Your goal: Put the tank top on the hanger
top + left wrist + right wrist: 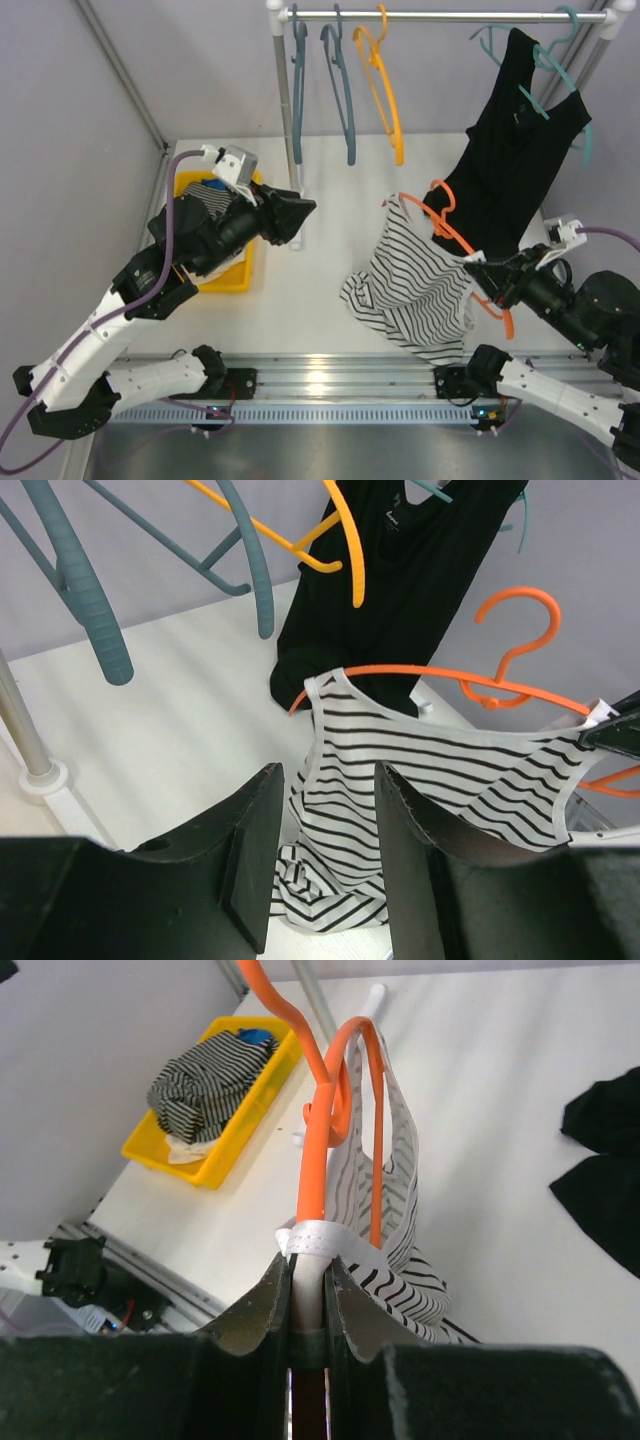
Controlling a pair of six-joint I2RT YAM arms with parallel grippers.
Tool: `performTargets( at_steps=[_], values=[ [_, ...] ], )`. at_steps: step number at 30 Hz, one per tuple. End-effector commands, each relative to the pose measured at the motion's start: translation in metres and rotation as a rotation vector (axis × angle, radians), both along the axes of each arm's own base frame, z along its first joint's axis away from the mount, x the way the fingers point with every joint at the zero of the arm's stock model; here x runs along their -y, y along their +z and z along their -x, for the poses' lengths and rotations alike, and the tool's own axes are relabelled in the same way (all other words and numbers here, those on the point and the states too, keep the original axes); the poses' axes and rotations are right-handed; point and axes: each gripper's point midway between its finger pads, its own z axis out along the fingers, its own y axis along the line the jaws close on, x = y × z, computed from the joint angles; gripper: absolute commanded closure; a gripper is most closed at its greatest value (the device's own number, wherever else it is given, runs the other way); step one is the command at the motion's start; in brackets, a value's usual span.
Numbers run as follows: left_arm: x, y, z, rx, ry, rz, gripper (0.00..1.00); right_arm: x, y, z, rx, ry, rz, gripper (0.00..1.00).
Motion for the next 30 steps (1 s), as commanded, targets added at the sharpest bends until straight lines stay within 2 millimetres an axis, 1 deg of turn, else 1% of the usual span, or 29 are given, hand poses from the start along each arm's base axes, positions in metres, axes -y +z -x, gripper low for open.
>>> performTargets(
  at_steps=[1, 2, 6, 9, 10, 11, 14, 15, 16, 20, 22, 23, 25, 27, 28, 29, 30],
  values=[
    [-0.001, 0.006, 0.003, 0.016, -0.014, 0.029, 0.53, 0.012, 0.028, -0.021, 0.060, -0.153, -0.109, 1.00],
    [-0.001, 0.005, 0.004, 0.014, -0.015, 0.030, 0.53, 0.014, 0.029, -0.025, 0.062, -0.179, -0.109, 1.00],
    [0.001, -0.007, 0.003, -0.005, -0.017, 0.018, 0.53, 0.029, 0.048, -0.038, 0.132, -0.288, -0.149, 1.00],
    [0.004, -0.013, 0.004, -0.021, -0.026, 0.016, 0.53, 0.029, 0.059, -0.048, 0.171, -0.331, -0.128, 1.00],
    [0.005, -0.015, 0.003, -0.026, -0.028, 0.012, 0.53, 0.028, 0.060, -0.051, 0.174, -0.340, -0.117, 1.00],
    [0.006, -0.015, 0.003, -0.027, -0.031, 0.013, 0.53, 0.023, 0.059, -0.058, 0.168, -0.358, -0.087, 1.00],
    [0.008, -0.019, 0.003, -0.036, -0.038, 0.011, 0.53, 0.011, 0.061, -0.069, 0.176, -0.369, -0.040, 1.00],
    [0.008, -0.021, 0.003, -0.039, -0.040, 0.010, 0.53, 0.012, 0.064, -0.072, 0.188, -0.383, -0.028, 1.00],
    [0.010, -0.022, 0.003, -0.041, -0.044, 0.007, 0.53, 0.012, 0.067, -0.074, 0.197, -0.390, -0.026, 1.00],
    [0.013, -0.024, 0.004, -0.051, -0.058, 0.008, 0.53, 0.006, 0.091, -0.082, 0.242, -0.407, -0.024, 1.00],
    [0.015, -0.025, 0.004, -0.054, -0.063, 0.006, 0.53, 0.004, 0.098, -0.086, 0.255, -0.410, -0.011, 1.00],
    [0.015, -0.026, 0.004, -0.057, -0.066, 0.005, 0.54, -0.003, 0.101, -0.089, 0.256, -0.400, -0.002, 1.00],
    [0.016, -0.026, 0.005, -0.057, -0.069, 0.007, 0.54, -0.006, 0.103, -0.096, 0.255, -0.409, 0.010, 1.00],
    [0.016, -0.027, 0.005, -0.063, -0.072, 0.008, 0.54, -0.010, 0.102, -0.109, 0.241, -0.400, 0.018, 1.00],
    [0.017, -0.029, 0.005, -0.065, -0.073, 0.006, 0.54, -0.014, 0.097, -0.117, 0.224, -0.390, 0.028, 1.00],
    [0.017, -0.028, 0.005, -0.064, -0.076, 0.007, 0.54, -0.009, 0.096, -0.127, 0.214, -0.378, 0.021, 1.00],
    [0.017, -0.029, 0.006, -0.064, -0.075, 0.007, 0.54, -0.008, 0.095, -0.132, 0.202, -0.373, 0.002, 1.00]
  ],
)
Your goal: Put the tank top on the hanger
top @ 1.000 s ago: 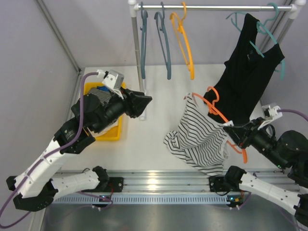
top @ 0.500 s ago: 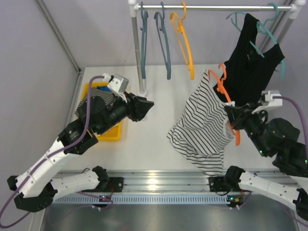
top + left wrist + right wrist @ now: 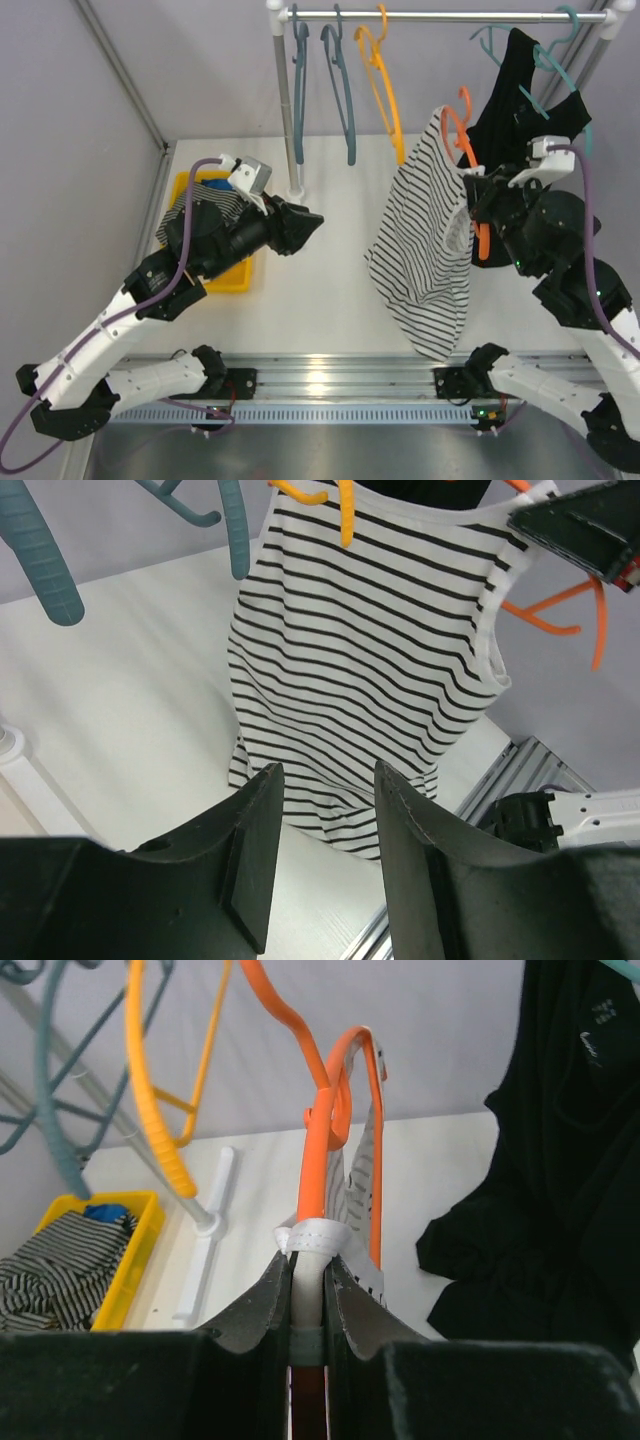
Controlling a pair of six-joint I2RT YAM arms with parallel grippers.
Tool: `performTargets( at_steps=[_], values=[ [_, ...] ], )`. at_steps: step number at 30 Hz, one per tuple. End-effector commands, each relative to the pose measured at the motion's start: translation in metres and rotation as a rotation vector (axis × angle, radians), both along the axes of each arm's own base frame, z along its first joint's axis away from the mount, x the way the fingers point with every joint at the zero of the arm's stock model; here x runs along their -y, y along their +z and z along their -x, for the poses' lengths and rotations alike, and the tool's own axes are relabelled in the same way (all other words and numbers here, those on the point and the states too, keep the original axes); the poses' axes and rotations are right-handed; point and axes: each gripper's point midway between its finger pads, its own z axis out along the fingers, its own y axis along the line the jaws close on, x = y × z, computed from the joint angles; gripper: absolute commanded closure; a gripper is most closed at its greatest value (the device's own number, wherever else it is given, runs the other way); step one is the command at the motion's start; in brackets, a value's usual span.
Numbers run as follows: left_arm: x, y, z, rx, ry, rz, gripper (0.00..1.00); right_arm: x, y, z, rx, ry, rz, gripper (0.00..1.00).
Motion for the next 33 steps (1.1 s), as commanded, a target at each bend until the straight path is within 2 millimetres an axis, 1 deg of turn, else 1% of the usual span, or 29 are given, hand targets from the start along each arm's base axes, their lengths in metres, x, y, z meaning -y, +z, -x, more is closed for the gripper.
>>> performTargets(
  at_steps=[1, 2, 3, 5, 6, 7, 8, 10, 11, 13, 17, 21, 24, 25, 27, 28, 33],
  values=[
    [0.004, 0.006, 0.000, 0.013, -0.016, 0.031, 0.54, -0.004, 0.026, -0.016, 0.053, 0.079, -0.088, 1.00],
    [0.004, 0.006, 0.000, 0.013, -0.013, 0.031, 0.54, -0.010, 0.024, -0.020, 0.045, 0.129, -0.092, 1.00],
    [0.003, 0.006, 0.000, 0.013, -0.013, 0.031, 0.54, 0.007, 0.026, -0.029, 0.052, 0.080, -0.105, 1.00],
    [0.003, 0.003, 0.001, 0.008, -0.014, 0.023, 0.53, 0.016, 0.027, -0.041, 0.051, 0.102, -0.131, 1.00],
    [0.003, 0.004, 0.000, 0.010, -0.013, 0.023, 0.54, 0.020, 0.029, -0.043, 0.054, 0.109, -0.142, 1.00],
    [0.003, 0.002, 0.000, 0.006, -0.011, 0.018, 0.54, 0.023, 0.033, -0.050, 0.071, 0.117, -0.153, 1.00],
    [0.002, 0.005, 0.000, 0.011, -0.011, 0.022, 0.53, 0.030, 0.033, -0.053, 0.072, 0.123, -0.161, 1.00],
    [0.002, 0.002, 0.000, 0.007, -0.010, 0.014, 0.54, 0.028, 0.038, -0.055, 0.086, 0.149, -0.185, 1.00],
    [0.002, 0.003, 0.000, 0.008, -0.008, 0.013, 0.53, 0.035, 0.042, -0.060, 0.107, 0.147, -0.188, 1.00],
    [0.002, 0.002, 0.000, 0.007, -0.011, 0.007, 0.54, 0.037, 0.045, -0.063, 0.112, 0.155, -0.211, 1.00],
    [0.003, -0.001, 0.000, 0.006, -0.015, -0.006, 0.54, 0.047, 0.060, -0.063, 0.169, 0.154, -0.229, 1.00],
    [0.005, 0.000, 0.000, 0.010, -0.023, -0.012, 0.54, 0.051, 0.078, -0.063, 0.227, 0.150, -0.242, 1.00],
    [0.005, 0.001, 0.000, 0.015, -0.028, -0.016, 0.53, 0.053, 0.088, -0.067, 0.245, 0.152, -0.252, 1.00],
    [0.006, 0.001, 0.000, 0.014, -0.028, -0.019, 0.53, 0.054, 0.089, -0.069, 0.245, 0.150, -0.255, 1.00],
    [0.005, 0.003, 0.000, 0.017, -0.028, -0.020, 0.54, 0.058, 0.095, -0.071, 0.259, 0.137, -0.256, 1.00],
    [0.004, 0.003, 0.001, 0.019, -0.030, -0.018, 0.53, 0.061, 0.096, -0.075, 0.261, 0.132, -0.258, 1.00],
    [0.001, 0.005, 0.002, 0.020, -0.025, -0.014, 0.53, 0.071, 0.119, -0.080, 0.317, 0.131, -0.274, 1.00]
  ],
)
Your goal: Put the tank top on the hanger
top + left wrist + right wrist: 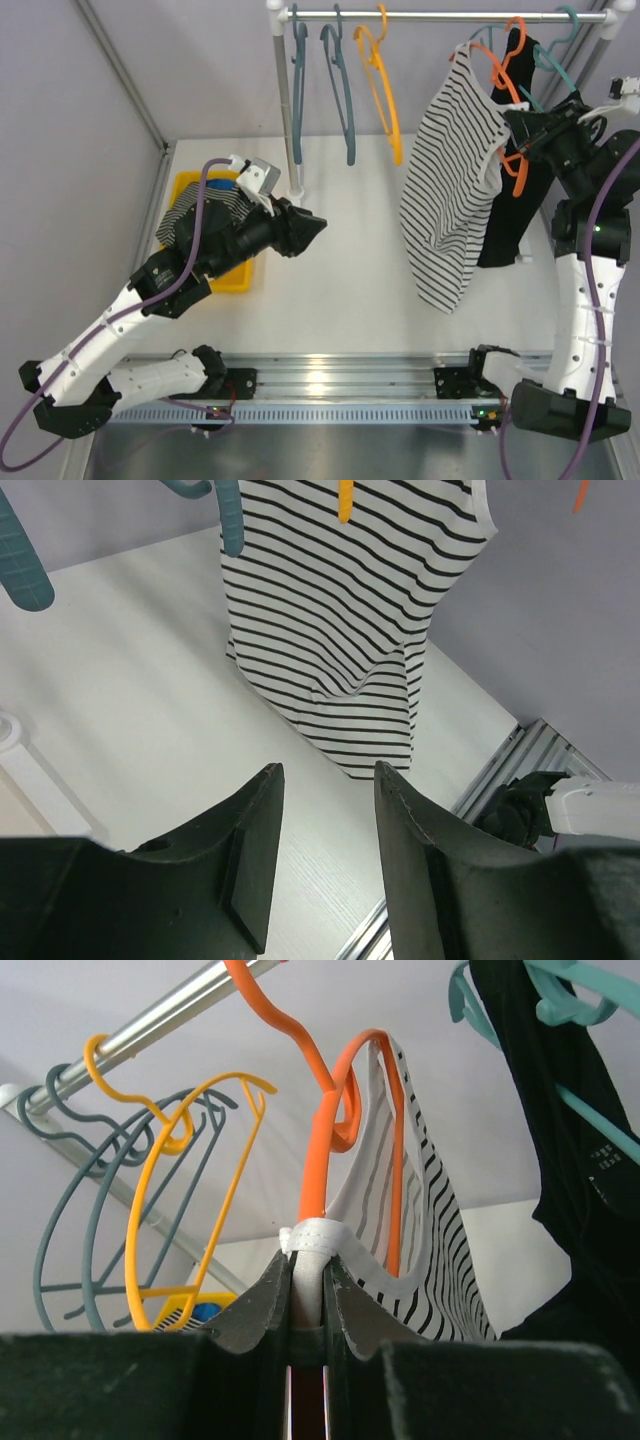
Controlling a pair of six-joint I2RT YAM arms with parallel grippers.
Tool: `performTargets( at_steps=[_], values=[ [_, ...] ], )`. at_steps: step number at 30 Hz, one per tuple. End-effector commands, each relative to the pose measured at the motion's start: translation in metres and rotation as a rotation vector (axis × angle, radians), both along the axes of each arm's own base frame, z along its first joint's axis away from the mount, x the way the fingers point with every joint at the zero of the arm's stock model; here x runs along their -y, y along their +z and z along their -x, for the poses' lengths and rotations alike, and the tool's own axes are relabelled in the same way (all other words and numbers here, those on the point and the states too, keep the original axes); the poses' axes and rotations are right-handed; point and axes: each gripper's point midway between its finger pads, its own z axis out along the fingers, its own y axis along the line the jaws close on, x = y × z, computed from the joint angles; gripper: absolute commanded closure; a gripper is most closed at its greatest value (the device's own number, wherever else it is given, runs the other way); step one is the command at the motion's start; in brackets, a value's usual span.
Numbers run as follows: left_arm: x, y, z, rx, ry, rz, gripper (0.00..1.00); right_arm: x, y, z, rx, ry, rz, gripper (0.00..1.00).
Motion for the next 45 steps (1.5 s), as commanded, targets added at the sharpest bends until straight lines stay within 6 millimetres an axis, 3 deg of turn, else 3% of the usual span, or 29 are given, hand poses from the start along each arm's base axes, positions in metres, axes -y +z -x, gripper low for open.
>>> performTargets(
  at_steps=[1, 8, 16, 19, 22, 28, 34, 40, 45],
  values=[
    [-0.005, 0.018, 0.004, 0.039, -0.007, 0.023, 0.53, 0.004, 0.069, 0.013, 0.216, 0.001, 0.013, 1.00],
    [-0.010, 0.017, 0.005, 0.041, 0.006, 0.017, 0.53, 0.012, 0.084, -0.003, 0.241, 0.004, -0.008, 1.00],
    [-0.009, 0.017, 0.004, 0.039, 0.007, 0.011, 0.53, 0.025, 0.082, -0.027, 0.236, -0.014, -0.027, 1.00],
    [-0.009, 0.013, 0.003, 0.033, 0.010, 0.003, 0.53, 0.030, 0.073, -0.034, 0.230, -0.019, -0.039, 1.00],
    [-0.008, 0.011, 0.002, 0.029, 0.009, 0.003, 0.53, 0.034, 0.050, -0.044, 0.192, -0.024, -0.051, 1.00],
    [-0.005, 0.008, 0.001, 0.020, 0.007, 0.002, 0.53, 0.035, 0.030, -0.044, 0.165, -0.031, -0.037, 1.00],
    [-0.003, 0.005, 0.001, 0.013, 0.004, 0.001, 0.53, 0.036, 0.019, -0.041, 0.133, -0.048, -0.020, 0.91],
    [-0.003, 0.003, 0.000, 0.008, 0.006, 0.005, 0.53, 0.040, 0.009, -0.035, 0.063, -0.084, -0.005, 0.66],
    [-0.004, 0.000, 0.001, 0.005, 0.006, 0.001, 0.53, 0.042, 0.000, -0.029, -0.010, -0.110, 0.001, 0.59]
  ],
)
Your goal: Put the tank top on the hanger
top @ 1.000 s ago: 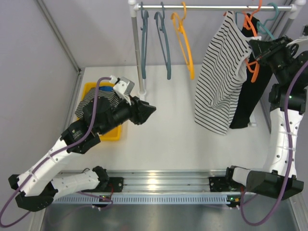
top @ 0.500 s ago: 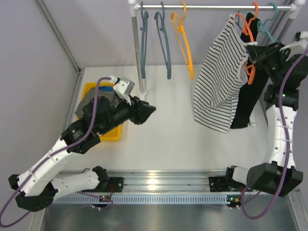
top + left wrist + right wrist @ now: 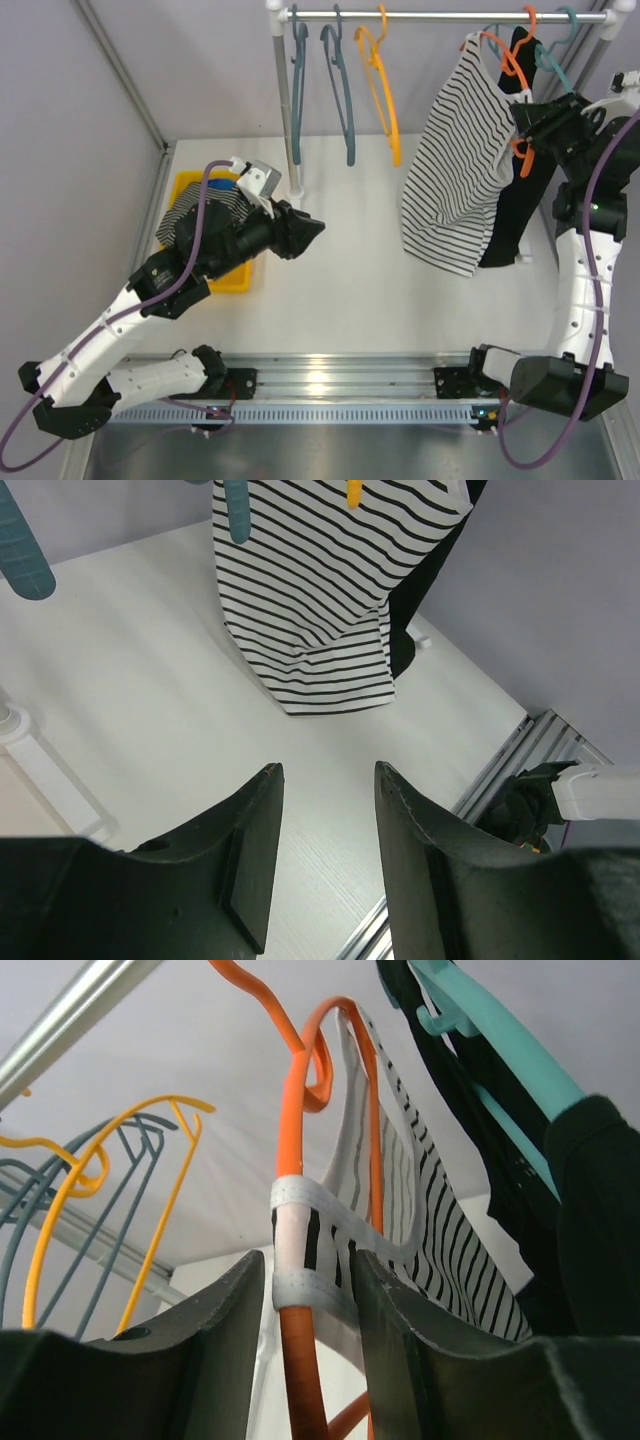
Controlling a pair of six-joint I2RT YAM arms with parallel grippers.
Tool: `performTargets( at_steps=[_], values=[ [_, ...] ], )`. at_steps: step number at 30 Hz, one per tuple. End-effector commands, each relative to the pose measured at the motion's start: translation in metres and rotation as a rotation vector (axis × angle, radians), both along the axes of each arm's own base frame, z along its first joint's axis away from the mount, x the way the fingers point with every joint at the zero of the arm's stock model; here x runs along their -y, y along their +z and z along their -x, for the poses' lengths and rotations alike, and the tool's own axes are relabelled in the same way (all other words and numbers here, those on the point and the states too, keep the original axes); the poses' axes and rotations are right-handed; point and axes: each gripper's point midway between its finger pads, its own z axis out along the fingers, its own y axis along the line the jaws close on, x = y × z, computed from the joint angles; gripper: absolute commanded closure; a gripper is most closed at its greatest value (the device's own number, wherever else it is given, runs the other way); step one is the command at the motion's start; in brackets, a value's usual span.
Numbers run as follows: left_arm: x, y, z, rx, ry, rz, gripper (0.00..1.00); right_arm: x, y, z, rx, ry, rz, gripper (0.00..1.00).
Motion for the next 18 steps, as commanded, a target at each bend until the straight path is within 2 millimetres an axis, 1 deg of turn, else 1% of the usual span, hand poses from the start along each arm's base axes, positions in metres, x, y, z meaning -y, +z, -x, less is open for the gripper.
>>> performTargets(
  at_steps=[1, 4, 5, 7, 8, 9, 10, 12, 14, 15, 17, 18],
  values=[
    [0.000, 0.004, -0.001, 0.006, 0.005, 0.026, 0.53, 0.006, 0.018, 0.020, 0.005, -0.052, 0.048, 0.58],
    [-0.001, 0.003, 0.000, 0.004, 0.005, 0.026, 0.53, 0.007, 0.021, 0.028, -0.006, -0.071, 0.066, 0.51],
    [0.000, 0.003, 0.000, 0.003, 0.002, 0.025, 0.53, 0.007, 0.018, 0.030, -0.018, -0.074, 0.067, 0.49],
    [0.000, 0.002, 0.000, 0.003, 0.004, 0.027, 0.53, 0.007, 0.024, 0.037, -0.011, -0.083, 0.081, 0.46],
    [0.000, 0.002, 0.000, 0.003, 0.002, 0.027, 0.53, 0.007, 0.021, 0.040, -0.028, -0.087, 0.081, 0.44],
    [-0.001, 0.002, 0.000, 0.003, 0.004, 0.029, 0.53, 0.006, 0.028, 0.044, -0.017, -0.092, 0.090, 0.43],
    [0.000, 0.001, 0.000, 0.001, 0.004, 0.029, 0.53, 0.008, 0.030, 0.047, -0.015, -0.104, 0.103, 0.41],
    [-0.001, 0.000, 0.000, -0.001, 0.006, 0.031, 0.53, 0.009, 0.034, 0.055, -0.051, -0.125, 0.106, 0.39],
    [-0.002, 0.000, 0.000, 0.000, 0.011, 0.034, 0.53, 0.016, 0.034, 0.061, -0.079, -0.167, 0.123, 0.38],
    [-0.001, -0.003, 0.000, -0.003, 0.011, 0.030, 0.53, 0.016, 0.038, 0.069, -0.088, -0.180, 0.129, 0.37],
    [-0.001, -0.003, 0.000, -0.003, 0.011, 0.033, 0.53, 0.019, 0.041, 0.076, -0.093, -0.210, 0.146, 0.35],
    [-0.001, -0.005, 0.000, -0.007, 0.011, 0.030, 0.53, 0.018, 0.046, 0.083, -0.087, -0.213, 0.157, 0.33]
  ],
)
